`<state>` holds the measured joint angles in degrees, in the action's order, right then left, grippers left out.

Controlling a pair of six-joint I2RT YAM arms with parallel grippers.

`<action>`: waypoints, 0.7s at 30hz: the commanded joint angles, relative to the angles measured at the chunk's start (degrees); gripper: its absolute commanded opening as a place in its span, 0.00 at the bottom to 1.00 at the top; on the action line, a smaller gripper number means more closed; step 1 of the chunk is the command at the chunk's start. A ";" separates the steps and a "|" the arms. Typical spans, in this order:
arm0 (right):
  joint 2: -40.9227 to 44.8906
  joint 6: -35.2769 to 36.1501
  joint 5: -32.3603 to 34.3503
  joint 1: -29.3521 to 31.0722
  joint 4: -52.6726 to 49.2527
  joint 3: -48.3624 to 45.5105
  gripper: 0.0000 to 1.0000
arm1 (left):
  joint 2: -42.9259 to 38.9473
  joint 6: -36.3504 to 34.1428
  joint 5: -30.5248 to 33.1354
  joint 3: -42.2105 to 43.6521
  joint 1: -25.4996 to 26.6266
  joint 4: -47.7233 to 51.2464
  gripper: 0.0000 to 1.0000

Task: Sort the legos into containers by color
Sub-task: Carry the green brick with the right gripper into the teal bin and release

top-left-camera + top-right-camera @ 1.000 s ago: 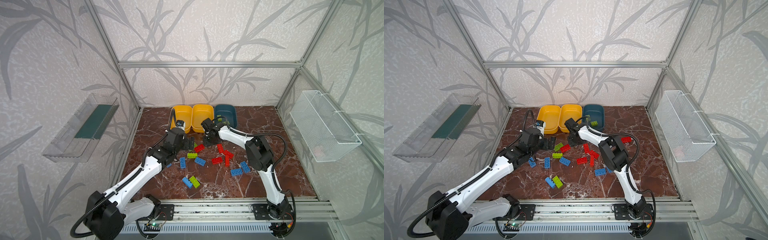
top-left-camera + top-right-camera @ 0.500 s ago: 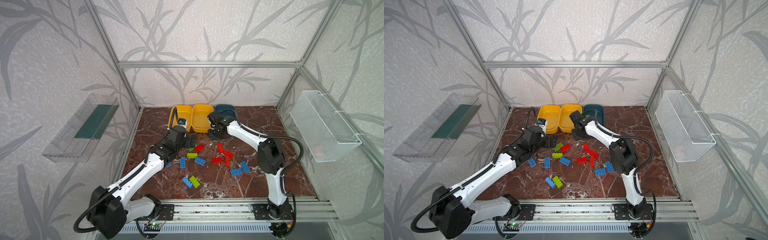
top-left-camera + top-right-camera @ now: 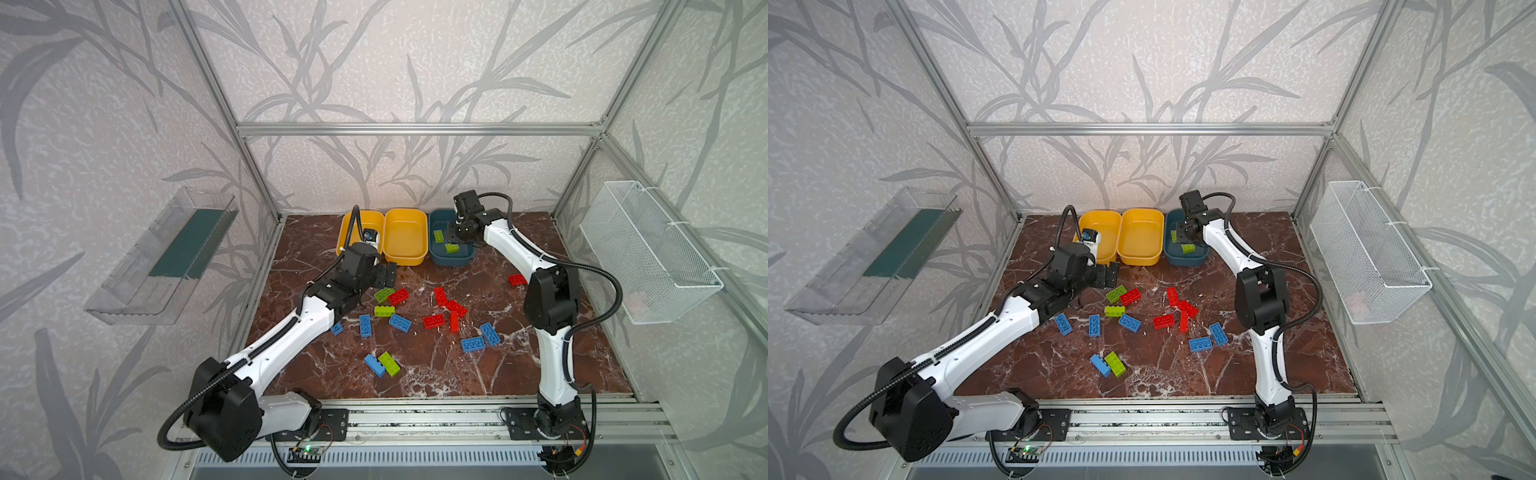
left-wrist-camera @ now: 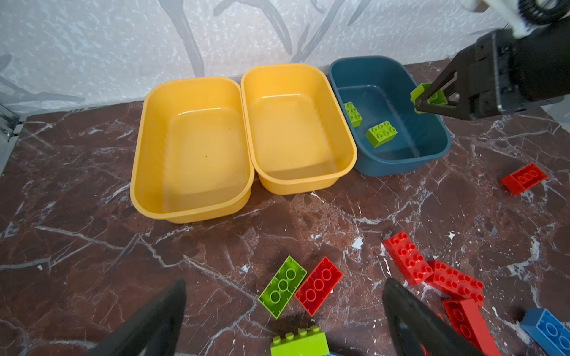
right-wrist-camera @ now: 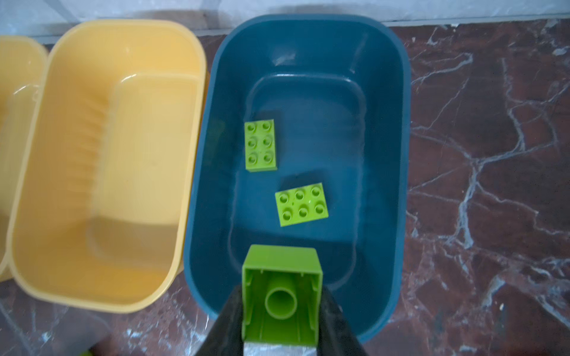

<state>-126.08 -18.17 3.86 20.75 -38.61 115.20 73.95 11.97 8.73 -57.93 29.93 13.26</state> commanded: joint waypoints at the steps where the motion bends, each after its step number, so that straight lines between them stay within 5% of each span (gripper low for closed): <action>1: -5.07 0.26 -0.52 -0.57 -0.79 5.80 0.34 | 1.19 -1.37 0.76 -2.63 -0.22 0.03 0.99; 9: -18.19 0.13 -1.48 -2.03 -8.29 25.54 0.38 | 4.07 -1.77 2.17 -6.13 -0.36 2.19 0.99; 13: -23.29 0.11 -1.70 -2.12 -12.79 34.22 0.55 | 4.73 -1.82 2.45 -7.08 -0.40 3.17 0.99; 16: -23.73 0.11 -2.00 -2.12 -13.79 35.45 0.68 | 4.44 -1.77 2.65 -7.06 -0.48 3.69 0.99; 21: -19.38 -0.27 -3.76 -1.97 -14.83 32.26 0.72 | 2.77 -1.62 2.00 -5.52 -0.54 4.07 0.99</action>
<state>-149.32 -18.35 1.45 19.00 -50.09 148.20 78.24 11.07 10.41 -63.40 29.82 16.03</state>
